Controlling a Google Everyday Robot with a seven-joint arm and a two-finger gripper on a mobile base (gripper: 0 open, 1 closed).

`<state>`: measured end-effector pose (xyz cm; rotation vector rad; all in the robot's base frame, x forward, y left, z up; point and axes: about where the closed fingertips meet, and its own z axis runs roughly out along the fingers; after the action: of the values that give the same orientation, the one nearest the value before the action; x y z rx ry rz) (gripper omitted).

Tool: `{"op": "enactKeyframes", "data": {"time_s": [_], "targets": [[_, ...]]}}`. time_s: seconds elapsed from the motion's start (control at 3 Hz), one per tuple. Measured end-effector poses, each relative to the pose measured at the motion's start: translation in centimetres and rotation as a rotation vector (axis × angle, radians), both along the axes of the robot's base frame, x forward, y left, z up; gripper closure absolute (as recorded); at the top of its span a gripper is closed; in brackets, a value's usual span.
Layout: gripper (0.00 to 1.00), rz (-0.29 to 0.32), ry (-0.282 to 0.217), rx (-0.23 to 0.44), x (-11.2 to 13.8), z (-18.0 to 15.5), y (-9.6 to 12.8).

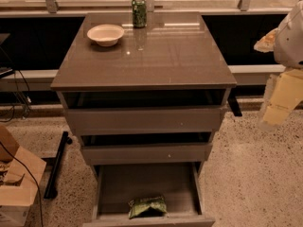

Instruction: Pick green jalapeno chip bag from bottom drawer and place on counter

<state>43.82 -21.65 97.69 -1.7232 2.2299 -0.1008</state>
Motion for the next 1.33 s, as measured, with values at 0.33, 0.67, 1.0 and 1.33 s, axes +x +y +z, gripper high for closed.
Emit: {"op": "enactKeyframes", "data": {"time_s": [0.33,0.67,1.0,1.33], "targets": [[0.00,-0.002,-0.001,0.004,0.0,-0.1,0.2],[0.00,-0.020,-0.006,0.046,0.3,-1.4,2.3],[0.00,-0.024,-0.003,0.160,0.4,-4.3,4.6],[0.00,-0.001,-0.010,0.348,0.9,-8.8,7.3]]}}
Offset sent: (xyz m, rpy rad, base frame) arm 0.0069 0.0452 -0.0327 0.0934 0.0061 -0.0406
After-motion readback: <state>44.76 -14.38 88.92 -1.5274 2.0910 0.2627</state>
